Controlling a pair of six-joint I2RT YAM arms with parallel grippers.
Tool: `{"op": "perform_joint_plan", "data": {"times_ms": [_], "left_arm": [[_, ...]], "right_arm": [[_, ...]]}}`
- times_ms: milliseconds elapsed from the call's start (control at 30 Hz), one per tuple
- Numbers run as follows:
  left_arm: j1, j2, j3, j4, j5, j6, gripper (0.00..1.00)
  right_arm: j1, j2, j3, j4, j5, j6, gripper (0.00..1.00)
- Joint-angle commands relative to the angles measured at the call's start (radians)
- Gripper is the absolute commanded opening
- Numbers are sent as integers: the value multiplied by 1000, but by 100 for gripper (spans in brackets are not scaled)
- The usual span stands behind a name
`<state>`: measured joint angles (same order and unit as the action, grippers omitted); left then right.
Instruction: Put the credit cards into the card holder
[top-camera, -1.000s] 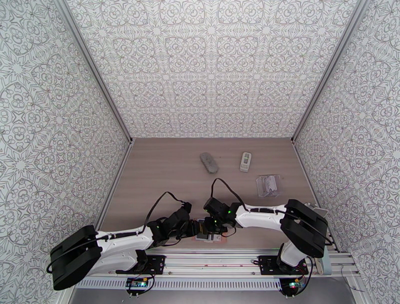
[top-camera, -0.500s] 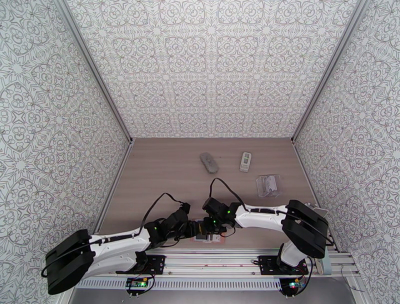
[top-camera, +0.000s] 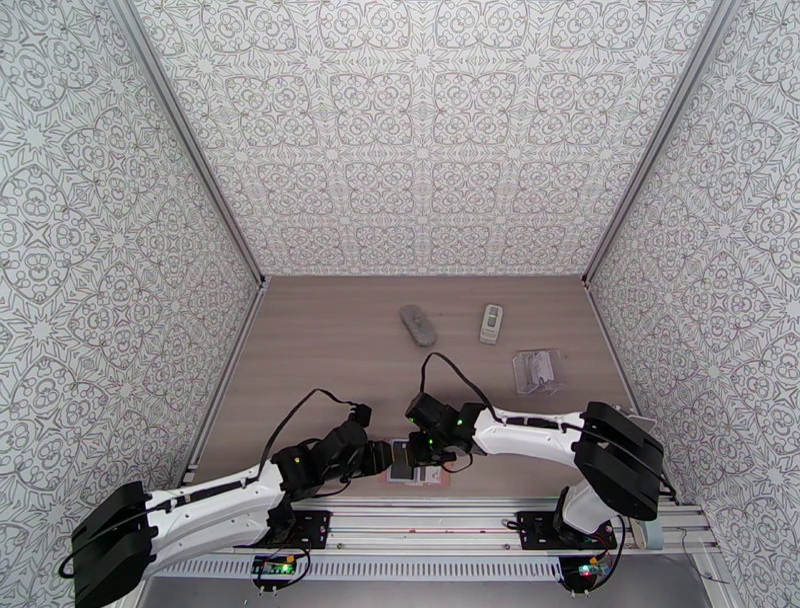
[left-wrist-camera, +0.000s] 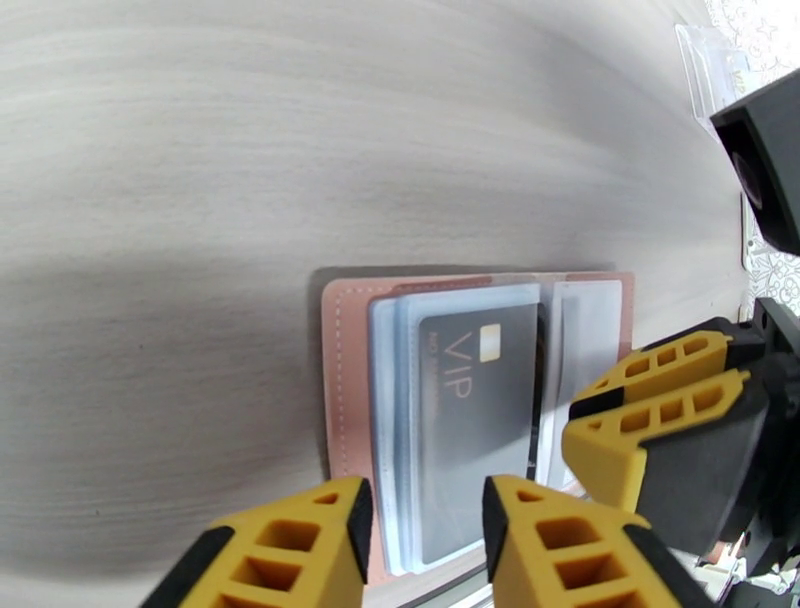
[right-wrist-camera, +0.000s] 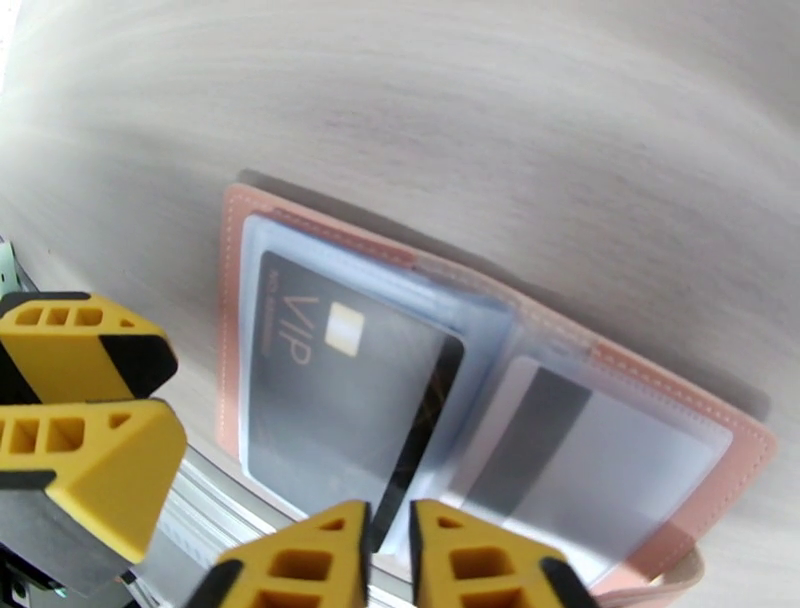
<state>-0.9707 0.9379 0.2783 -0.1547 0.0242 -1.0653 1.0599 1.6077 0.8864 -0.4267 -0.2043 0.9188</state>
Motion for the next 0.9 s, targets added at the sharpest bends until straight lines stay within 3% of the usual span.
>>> {"op": "perform_joint_plan", "data": {"times_ms": [0,467,867], "left_arm": [[9,18,-19,7,0,18,34],[9,69,-19,51,15,17,30],[8,31,-10,25,6,21,37]], "right_arm": [[7,19,20,16,17,2,12],[8,49,26,39,5,3,2],[8,64,16,34,8,2,0]]}}
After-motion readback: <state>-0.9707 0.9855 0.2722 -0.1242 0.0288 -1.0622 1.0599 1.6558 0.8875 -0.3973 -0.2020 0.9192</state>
